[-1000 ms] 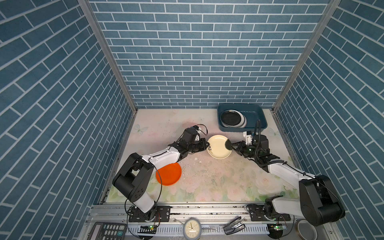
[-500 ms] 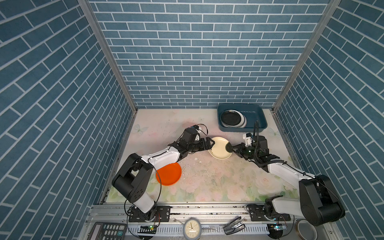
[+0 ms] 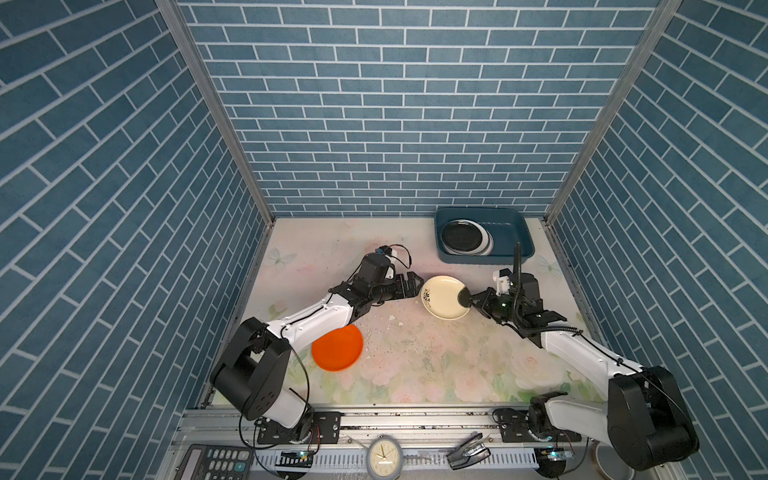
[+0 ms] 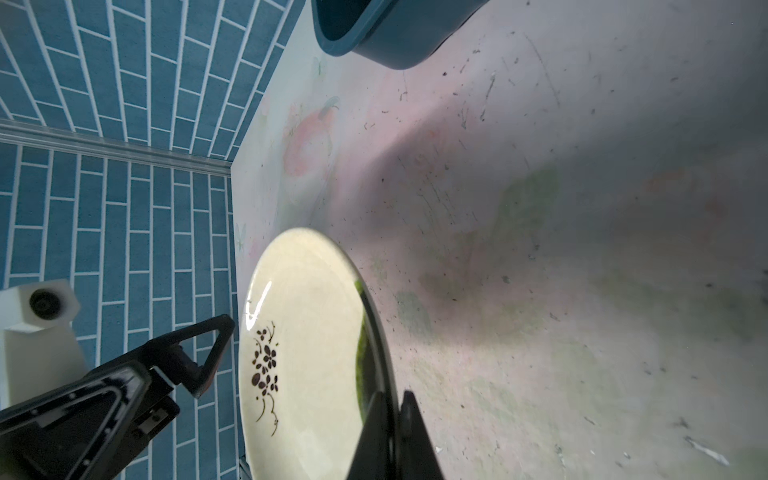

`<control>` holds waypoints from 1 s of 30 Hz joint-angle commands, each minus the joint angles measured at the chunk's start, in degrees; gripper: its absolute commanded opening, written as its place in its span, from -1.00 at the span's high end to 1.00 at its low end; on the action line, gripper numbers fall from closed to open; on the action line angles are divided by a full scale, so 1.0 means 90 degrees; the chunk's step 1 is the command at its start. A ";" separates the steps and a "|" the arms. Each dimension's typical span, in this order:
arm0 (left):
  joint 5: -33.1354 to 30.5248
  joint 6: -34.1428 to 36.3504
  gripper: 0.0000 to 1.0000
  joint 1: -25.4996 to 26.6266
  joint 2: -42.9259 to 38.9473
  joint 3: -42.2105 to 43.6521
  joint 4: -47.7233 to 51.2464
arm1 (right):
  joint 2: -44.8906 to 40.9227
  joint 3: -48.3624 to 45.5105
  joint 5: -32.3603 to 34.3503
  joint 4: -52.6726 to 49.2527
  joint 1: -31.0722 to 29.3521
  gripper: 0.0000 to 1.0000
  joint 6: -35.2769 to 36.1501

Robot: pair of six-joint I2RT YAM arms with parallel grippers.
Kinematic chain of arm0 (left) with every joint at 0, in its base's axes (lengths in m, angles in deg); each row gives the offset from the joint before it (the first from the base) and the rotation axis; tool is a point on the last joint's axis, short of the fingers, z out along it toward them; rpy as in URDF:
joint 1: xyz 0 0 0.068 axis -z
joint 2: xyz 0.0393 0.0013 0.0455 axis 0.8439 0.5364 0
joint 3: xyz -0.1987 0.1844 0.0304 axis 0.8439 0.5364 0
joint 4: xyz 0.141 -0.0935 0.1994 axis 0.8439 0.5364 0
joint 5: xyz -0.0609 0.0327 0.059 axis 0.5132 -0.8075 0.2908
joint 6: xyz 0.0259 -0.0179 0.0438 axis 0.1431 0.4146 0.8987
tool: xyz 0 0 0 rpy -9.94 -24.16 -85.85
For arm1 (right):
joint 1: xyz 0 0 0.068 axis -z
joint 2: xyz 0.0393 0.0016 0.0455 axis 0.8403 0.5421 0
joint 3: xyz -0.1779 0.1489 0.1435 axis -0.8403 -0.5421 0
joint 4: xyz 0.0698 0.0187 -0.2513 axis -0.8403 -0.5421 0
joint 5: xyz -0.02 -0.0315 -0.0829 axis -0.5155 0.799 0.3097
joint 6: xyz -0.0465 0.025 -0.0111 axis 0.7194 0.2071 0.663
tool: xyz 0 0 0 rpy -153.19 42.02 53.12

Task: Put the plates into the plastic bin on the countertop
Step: 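Grasp the cream plate's rim with the right gripper beside the left gripper, then carry the cream plate into the bin with right gripper while left gripper lets go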

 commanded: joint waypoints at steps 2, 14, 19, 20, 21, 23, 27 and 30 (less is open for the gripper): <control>-0.0446 0.0181 -0.99 -0.0102 -0.0532 0.0328 0.0008 | -0.0262 0.0321 0.0169 -0.0422 0.0291 1.00 0.0239; -0.1736 0.0675 -0.99 -0.0273 -0.2238 0.1242 0.0467 | -0.0362 0.1083 0.0480 -0.1259 0.0972 1.00 0.0691; -0.2116 0.0822 -0.99 -0.0292 -0.2943 0.1639 0.0555 | -0.0165 0.1641 0.1038 -0.1546 0.1008 1.00 0.0999; -0.2174 0.0864 -0.99 -0.0301 -0.3035 0.1667 0.0607 | -0.0084 0.1778 0.1190 -0.1580 0.1009 1.00 0.1071; -0.2222 0.0915 -0.99 -0.0304 -0.3123 0.1679 0.0666 | 0.0012 0.1901 0.1329 -0.1601 0.1014 1.00 0.1124; -0.2285 0.1001 -0.99 -0.0306 -0.3250 0.1707 0.0765 | 0.0194 0.2091 0.1520 -0.1558 0.1013 1.00 0.1173; -0.2353 0.1153 -0.99 -0.0316 -0.3431 0.1648 0.1103 | 0.0843 0.2662 0.1882 -0.1479 0.1014 1.00 0.1334; -0.2480 0.1246 -0.99 -0.0310 -0.3539 0.1660 0.1337 | 0.1577 0.3288 0.1988 -0.1464 0.1006 1.00 0.1491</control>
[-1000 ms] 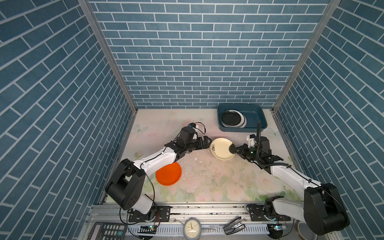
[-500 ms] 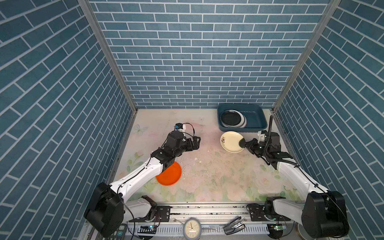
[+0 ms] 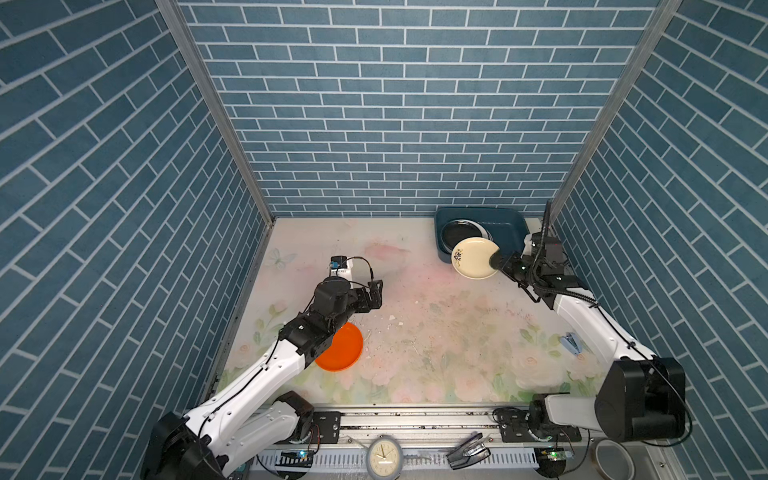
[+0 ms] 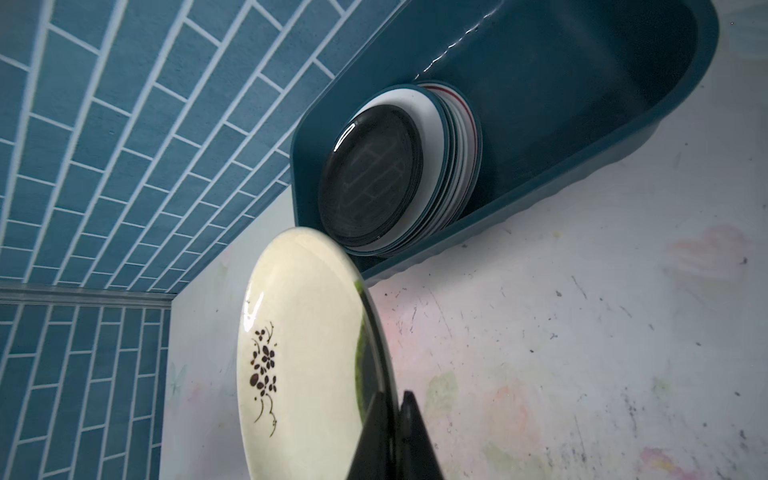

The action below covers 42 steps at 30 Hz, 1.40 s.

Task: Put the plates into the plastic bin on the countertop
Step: 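Carry the cream plate into the bin with right gripper while left gripper lets go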

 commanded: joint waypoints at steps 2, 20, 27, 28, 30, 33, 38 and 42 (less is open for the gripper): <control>-0.0320 0.0261 -0.99 -0.0055 -0.0219 0.0068 0.0481 | 0.1017 0.1015 0.0360 0.0011 0.0015 1.00 0.0414; -0.0931 0.0368 -0.99 -0.0110 -0.0796 0.0311 0.1028 | 0.4143 0.3806 -0.0016 -0.0165 0.0014 1.00 0.0273; -0.1088 0.0599 -0.99 -0.0152 -0.0666 0.0191 0.1026 | 0.4613 0.4332 -0.0194 -0.0281 0.0014 1.00 0.0351; -0.1089 0.0607 -0.99 -0.0151 -0.0653 0.0179 0.1044 | 0.4667 0.4415 -0.0245 -0.0323 0.0009 0.90 0.0396; -0.1078 0.0609 -0.99 -0.0151 -0.0644 0.0184 0.1079 | 0.4739 0.4610 -0.0274 -0.0566 0.0014 0.48 0.0491; -0.1098 0.0583 -0.99 -0.0151 -0.0683 0.0198 0.1203 | 0.4548 0.4456 -0.0386 -0.0501 0.0014 0.03 0.0528; -0.1146 0.0504 -0.99 -0.0163 -0.0885 0.0232 0.1459 | 0.3955 0.3999 -0.0440 -0.0393 0.0006 -0.64 0.0540; -0.1167 0.0428 -0.99 -0.0157 -0.0984 0.0190 0.1701 | 0.3296 0.3492 -0.0395 -0.0287 0.0007 -0.97 0.0628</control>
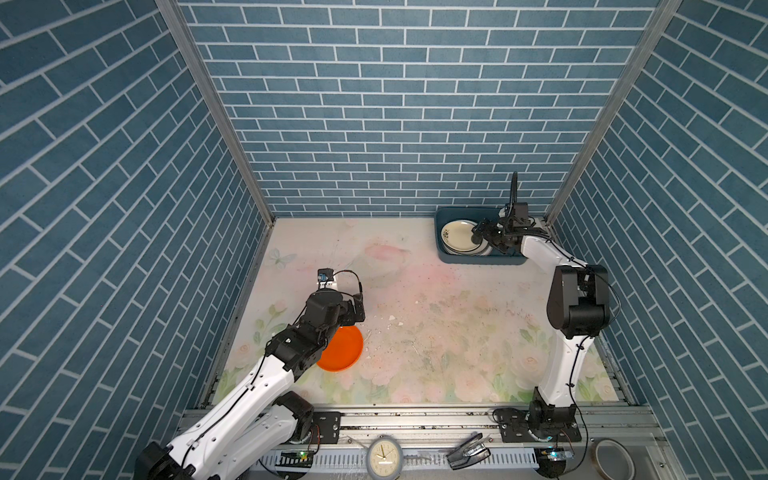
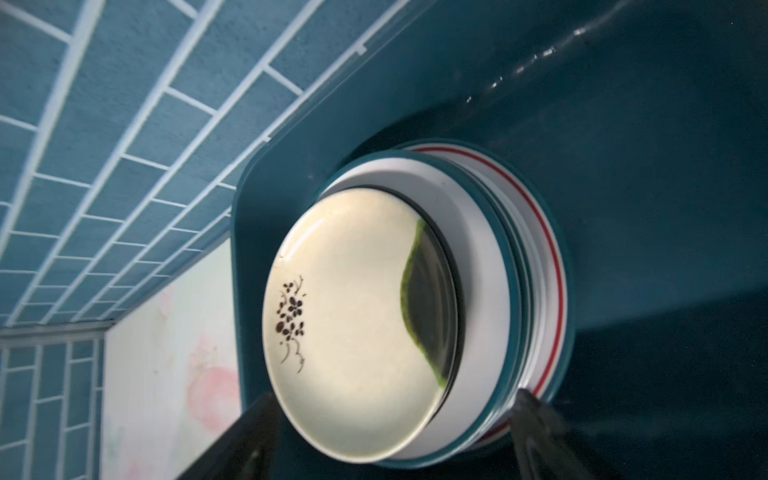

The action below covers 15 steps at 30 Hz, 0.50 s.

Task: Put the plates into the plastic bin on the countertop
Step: 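Carry the cream plate into the bin with right gripper while left gripper lets go, then open right gripper in the bin while left gripper lowers over the orange plate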

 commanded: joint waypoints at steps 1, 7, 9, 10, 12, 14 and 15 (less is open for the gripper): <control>-0.0125 -0.0065 -0.99 -0.0040 -0.0093 -0.0155 0.0416 | -0.0929 -0.0378 0.0019 0.0128 -0.0001 -0.97 0.0145; 0.0161 -0.0241 -0.99 -0.0035 -0.0004 -0.0407 0.0907 | -0.2278 -0.1897 -0.0457 0.1083 0.0067 -0.97 0.0164; 0.0268 -0.0307 -0.99 -0.0033 0.0009 -0.0446 0.1140 | -0.2566 -0.2159 -0.0602 0.1063 0.0140 -0.98 0.0286; 0.0329 -0.0344 -0.99 -0.0035 -0.0012 -0.0446 0.1245 | -0.2657 -0.2197 -0.0629 0.0841 0.0165 -0.97 0.0410; 0.0396 -0.0409 -0.99 -0.0035 -0.0065 -0.0451 0.1414 | -0.2768 -0.2223 -0.0630 0.0411 0.0179 -0.97 0.0692; 0.0379 -0.0468 -0.99 -0.0032 -0.0162 -0.0449 0.1590 | -0.2867 -0.2323 -0.0576 0.0123 0.0189 -0.98 0.0777; 0.0343 -0.0497 -0.99 -0.0034 -0.0195 -0.0450 0.1676 | -0.2941 -0.2421 -0.0607 0.0096 0.0193 -0.97 0.0829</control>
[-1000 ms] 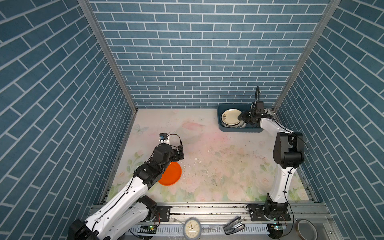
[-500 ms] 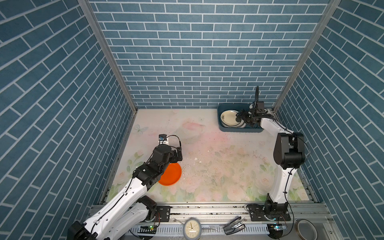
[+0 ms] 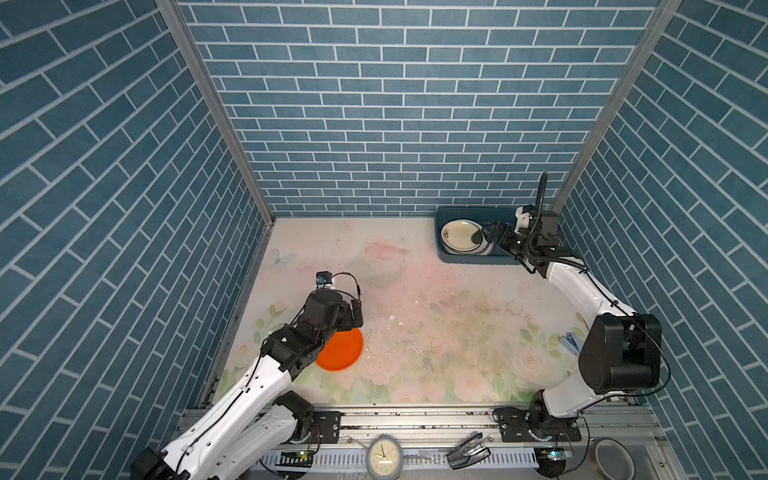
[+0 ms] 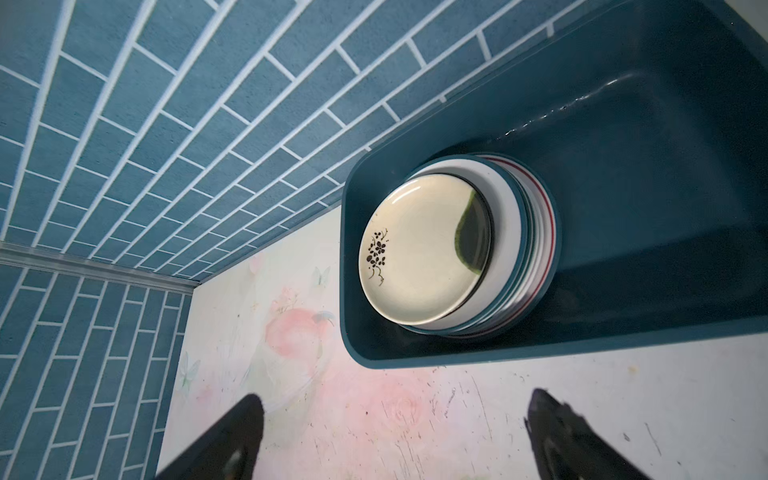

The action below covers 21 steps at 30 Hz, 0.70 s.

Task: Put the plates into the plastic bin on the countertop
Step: 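Open right gripper in the bin while left gripper lowers over the orange plate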

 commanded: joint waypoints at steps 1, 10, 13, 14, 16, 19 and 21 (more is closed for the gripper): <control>-0.0007 -0.0174 -0.99 -0.0041 -0.0181 -0.0139 0.0621 | -0.0277 -0.0368 -0.0229 -0.0407 0.0027 -0.97 0.0457; -0.0299 -0.0748 -0.99 -0.0057 -0.0364 -0.0460 0.1619 | -0.1478 -0.1908 -0.0479 0.0188 0.0026 -0.97 0.0754; -0.0310 -0.1108 -0.99 -0.0065 -0.0349 -0.0560 0.2077 | -0.1829 -0.2310 -0.0592 0.0319 0.0030 -0.97 0.0721; -0.0290 -0.1201 -0.99 -0.0075 -0.0343 -0.0586 0.2220 | -0.1943 -0.2431 -0.0680 0.0372 0.0026 -0.97 0.0698; -0.0275 -0.1392 -0.99 -0.0086 -0.0328 -0.0623 0.2505 | -0.2160 -0.2670 -0.0838 0.0516 0.0025 -0.97 0.0644; -0.0279 -0.1711 -0.99 -0.0104 -0.0325 -0.0688 0.2986 | -0.2507 -0.2975 -0.0927 0.0612 0.0026 -0.97 0.0526; -0.0349 -0.1965 -0.99 -0.0126 -0.0309 -0.0681 0.3303 | -0.2687 -0.3070 -0.0971 0.0621 0.0030 -0.97 0.0483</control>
